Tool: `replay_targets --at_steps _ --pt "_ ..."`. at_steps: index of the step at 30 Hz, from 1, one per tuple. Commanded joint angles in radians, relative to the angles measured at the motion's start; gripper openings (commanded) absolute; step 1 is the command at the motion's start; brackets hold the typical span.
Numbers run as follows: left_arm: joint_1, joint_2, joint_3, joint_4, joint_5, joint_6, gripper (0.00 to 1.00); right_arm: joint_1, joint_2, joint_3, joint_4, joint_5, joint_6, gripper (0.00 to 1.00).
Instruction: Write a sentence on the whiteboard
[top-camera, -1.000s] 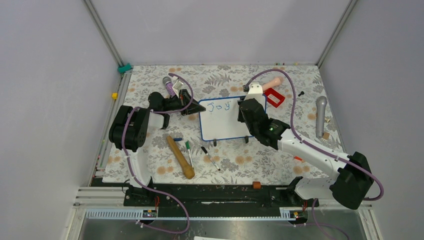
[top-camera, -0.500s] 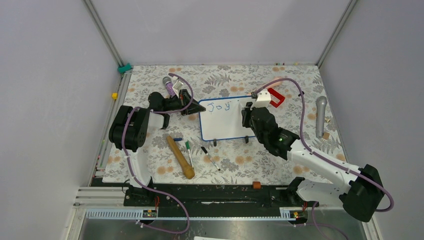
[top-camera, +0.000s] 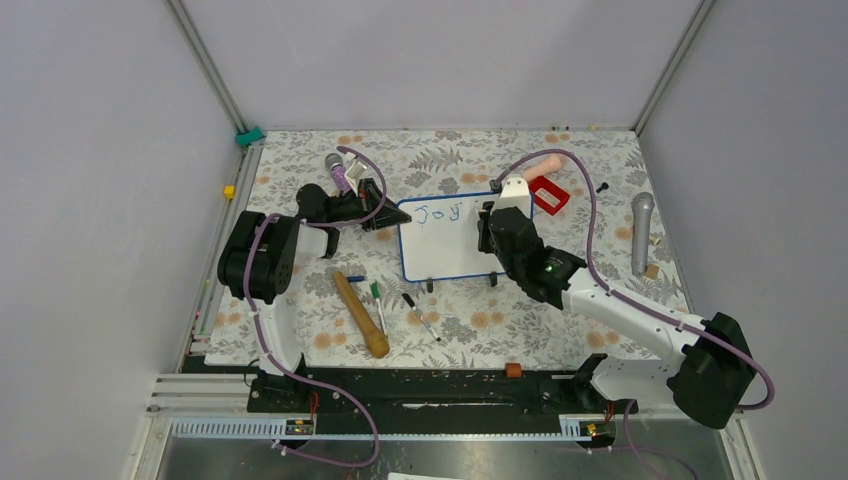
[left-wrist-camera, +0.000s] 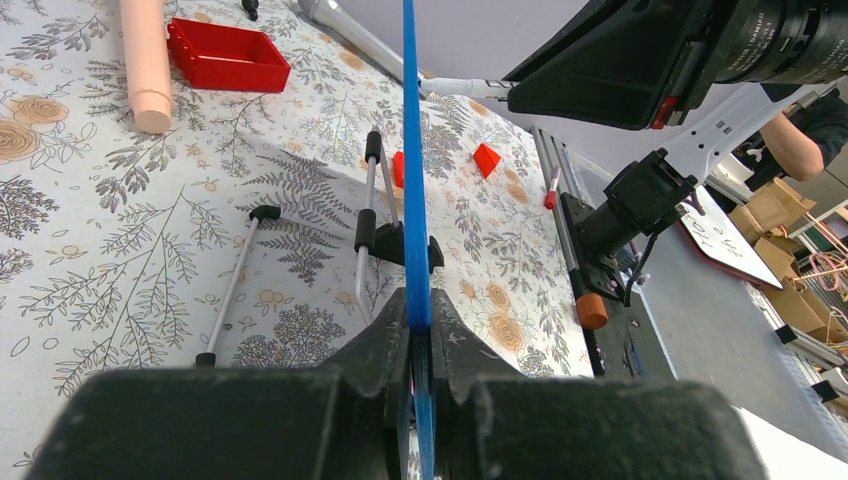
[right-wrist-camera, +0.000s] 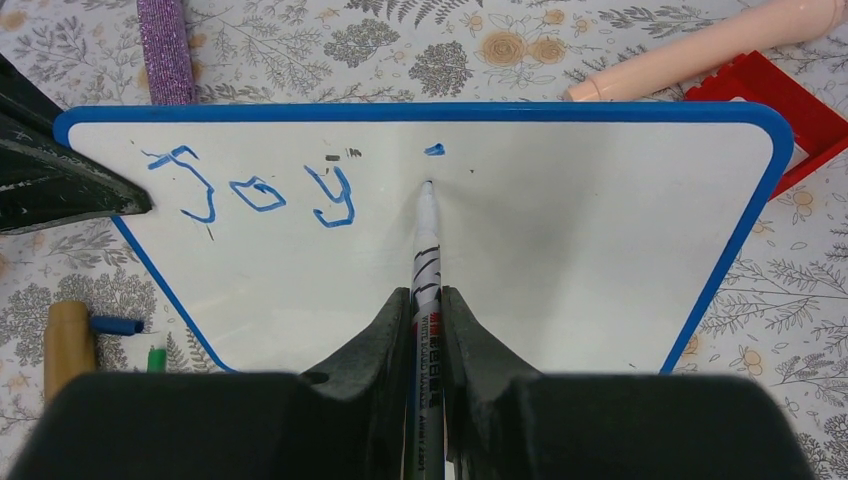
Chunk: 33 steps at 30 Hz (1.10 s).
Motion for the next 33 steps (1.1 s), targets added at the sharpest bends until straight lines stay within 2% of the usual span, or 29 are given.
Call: replay_targets --at_steps 1,21,33 --pt "-0.013 0.01 -0.004 0.041 0.11 0.077 0.0 -0.006 0.009 0.056 0.003 0.029 0.002 0.0" --pt "-0.012 0.013 -0.001 0.041 0.11 0.074 0.0 -0.006 0.039 0.085 -0.004 0.057 -0.006 0.0" --pt "-0.013 0.007 -0.007 0.041 0.11 0.077 0.0 -0.006 0.043 0.073 -0.095 0.039 0.019 0.0"
